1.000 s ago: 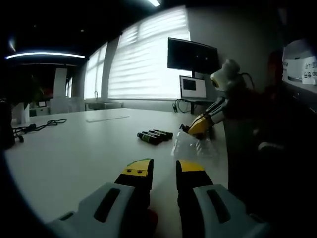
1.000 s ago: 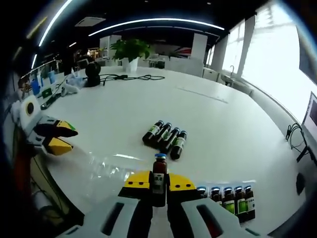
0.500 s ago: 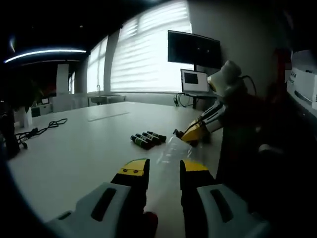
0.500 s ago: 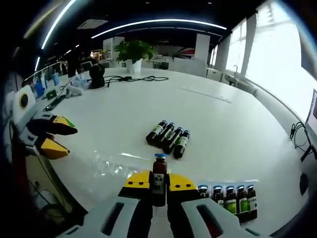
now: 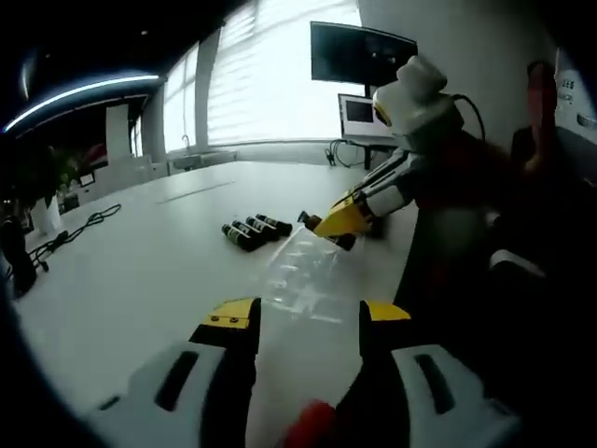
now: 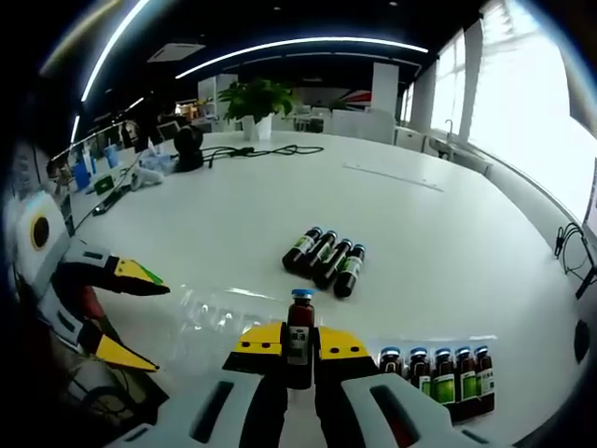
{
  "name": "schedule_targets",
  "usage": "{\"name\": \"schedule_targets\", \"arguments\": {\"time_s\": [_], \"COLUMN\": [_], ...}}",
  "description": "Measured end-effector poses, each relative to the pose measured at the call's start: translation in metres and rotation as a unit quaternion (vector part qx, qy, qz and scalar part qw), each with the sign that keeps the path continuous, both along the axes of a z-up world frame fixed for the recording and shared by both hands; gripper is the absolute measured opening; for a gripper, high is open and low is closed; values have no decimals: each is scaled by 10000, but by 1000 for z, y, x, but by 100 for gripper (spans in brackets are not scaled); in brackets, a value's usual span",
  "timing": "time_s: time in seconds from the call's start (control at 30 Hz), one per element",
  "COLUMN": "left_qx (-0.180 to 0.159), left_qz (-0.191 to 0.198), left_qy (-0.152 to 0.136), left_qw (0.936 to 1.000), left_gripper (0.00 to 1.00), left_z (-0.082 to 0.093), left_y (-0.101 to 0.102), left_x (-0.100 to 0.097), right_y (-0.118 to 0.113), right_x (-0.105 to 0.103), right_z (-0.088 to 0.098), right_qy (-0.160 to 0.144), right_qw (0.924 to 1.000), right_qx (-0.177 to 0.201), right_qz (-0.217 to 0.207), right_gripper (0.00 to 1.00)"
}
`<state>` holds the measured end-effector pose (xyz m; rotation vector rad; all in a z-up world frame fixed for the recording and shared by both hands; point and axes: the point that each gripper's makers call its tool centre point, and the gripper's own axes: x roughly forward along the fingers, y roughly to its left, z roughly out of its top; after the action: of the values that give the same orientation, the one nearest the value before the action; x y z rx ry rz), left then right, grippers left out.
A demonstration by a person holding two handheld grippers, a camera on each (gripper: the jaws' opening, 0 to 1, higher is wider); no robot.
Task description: Grip medicine bottles put into box
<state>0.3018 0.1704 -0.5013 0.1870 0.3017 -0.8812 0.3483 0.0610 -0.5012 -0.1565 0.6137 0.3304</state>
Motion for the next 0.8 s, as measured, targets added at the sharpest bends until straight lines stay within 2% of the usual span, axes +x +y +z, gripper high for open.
{"name": "schedule_targets", "arguments": {"time_s": [0.37,0.63,0.8], "left_qx": [325,387,366], "left_qz": [108,166,156], "left_qy": [-148,-153,-153], "left_qw": [9993,9990,9991], "left_gripper": [36,35,35], "left_z": [-8,-12,-11], "left_y": [8,13,13], "left_x": [12,22,23], "right_y": [0,-2,2], "right_x": [0,2,0], "right_z": [1,3,-2], "right_qy": [31,12,67], "right_qw": [10000,9998,10000], "right_qx": [66,138,24], "right_qz": [-15,-140,-46], "right_gripper": [6,7,7]}}
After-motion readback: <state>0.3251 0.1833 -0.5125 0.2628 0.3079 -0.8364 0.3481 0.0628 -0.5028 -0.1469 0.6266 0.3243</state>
